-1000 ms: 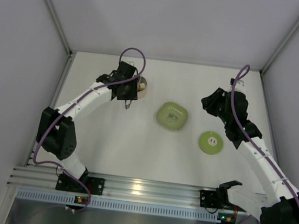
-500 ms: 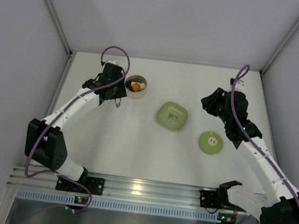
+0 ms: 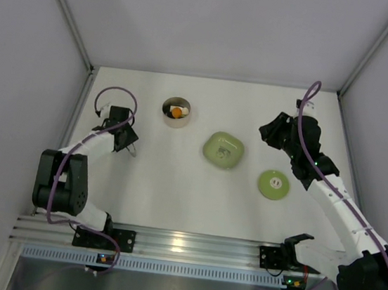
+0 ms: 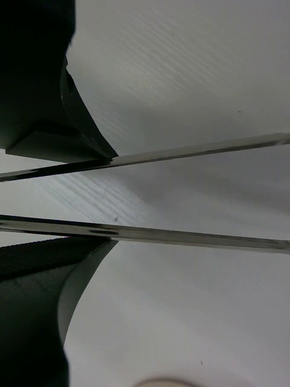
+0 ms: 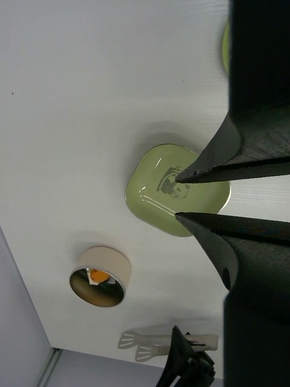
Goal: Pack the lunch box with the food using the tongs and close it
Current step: Place the clamp at the center of the board, then pick up the packing box from the center of the board.
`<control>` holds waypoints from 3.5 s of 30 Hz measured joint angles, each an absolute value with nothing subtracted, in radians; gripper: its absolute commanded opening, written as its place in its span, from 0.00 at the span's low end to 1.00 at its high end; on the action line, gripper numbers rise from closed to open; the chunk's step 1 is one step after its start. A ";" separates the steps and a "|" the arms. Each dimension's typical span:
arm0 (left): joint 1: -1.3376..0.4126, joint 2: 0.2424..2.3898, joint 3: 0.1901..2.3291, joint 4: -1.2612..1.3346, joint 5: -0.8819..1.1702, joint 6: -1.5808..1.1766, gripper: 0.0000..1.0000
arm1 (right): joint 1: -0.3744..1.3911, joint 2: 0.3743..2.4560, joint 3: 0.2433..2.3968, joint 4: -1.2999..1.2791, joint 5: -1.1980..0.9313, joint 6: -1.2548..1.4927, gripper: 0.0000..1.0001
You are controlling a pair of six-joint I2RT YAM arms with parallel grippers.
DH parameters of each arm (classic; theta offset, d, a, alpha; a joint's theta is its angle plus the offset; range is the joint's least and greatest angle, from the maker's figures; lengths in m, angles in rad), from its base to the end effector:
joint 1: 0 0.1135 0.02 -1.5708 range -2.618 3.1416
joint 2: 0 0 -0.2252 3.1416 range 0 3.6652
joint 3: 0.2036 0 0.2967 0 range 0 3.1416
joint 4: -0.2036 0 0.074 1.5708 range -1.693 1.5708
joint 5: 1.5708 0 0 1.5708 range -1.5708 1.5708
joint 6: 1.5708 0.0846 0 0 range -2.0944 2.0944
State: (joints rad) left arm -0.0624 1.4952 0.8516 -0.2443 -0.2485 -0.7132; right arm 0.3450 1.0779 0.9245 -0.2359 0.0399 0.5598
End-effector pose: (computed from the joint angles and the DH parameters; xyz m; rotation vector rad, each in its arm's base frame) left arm 0.3705 -0.0023 0.0907 -0.8754 2.2586 -0.0454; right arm 0.3366 0.1174 0.2666 0.2411 1.9867 0.5507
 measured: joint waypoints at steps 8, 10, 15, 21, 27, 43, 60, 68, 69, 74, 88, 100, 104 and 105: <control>-0.061 1.564 0.792 -0.155 -0.241 -0.757 0.62 | 0.345 1.079 0.924 -0.236 0.040 0.558 0.26; -0.061 1.564 0.788 -0.139 -0.231 -0.759 0.66 | 0.345 1.079 0.924 -0.236 0.040 0.558 0.26; -0.061 1.564 0.784 -0.126 -0.220 -0.761 0.74 | 0.345 1.084 0.924 -0.235 0.040 0.558 0.26; -0.061 1.548 0.783 -0.127 -0.215 -0.760 0.77 | 0.345 1.085 0.924 -0.235 0.039 0.558 0.27; -0.061 1.476 0.781 -0.136 -0.214 -0.761 0.77 | 0.345 1.085 0.924 -0.235 0.039 0.558 0.27; -0.289 1.343 1.155 -0.370 0.011 -0.614 0.81 | 0.345 1.053 0.924 -0.241 0.022 0.554 0.47; -0.552 1.304 1.234 -0.463 0.126 -0.523 0.80 | 0.345 0.885 0.952 -0.307 0.086 0.501 0.51; -0.875 1.672 1.429 -0.396 0.116 -0.524 0.78 | 0.345 0.842 0.979 -0.396 0.125 0.497 0.51; -0.903 1.721 1.456 -0.392 0.115 -0.524 0.78 | 0.345 0.832 0.986 -0.407 0.132 0.497 0.52; -0.966 1.919 1.574 -0.391 0.100 -0.524 0.75 | 0.345 0.792 1.019 -0.443 0.152 0.493 0.52; -0.992 2.223 1.768 -0.381 0.085 -0.548 0.70 | 0.345 0.759 1.031 -0.511 0.194 0.474 0.53; -1.000 2.308 1.816 -0.347 0.108 -0.582 0.65 | 0.345 0.724 1.031 -0.526 0.198 0.467 0.53; -1.009 2.318 1.827 -0.343 0.113 -0.590 0.61 | 0.345 0.713 1.031 -0.533 0.202 0.463 0.53; -1.011 2.318 1.827 -0.342 0.113 -0.592 0.59 | 0.345 0.710 1.031 -0.537 0.204 0.463 0.53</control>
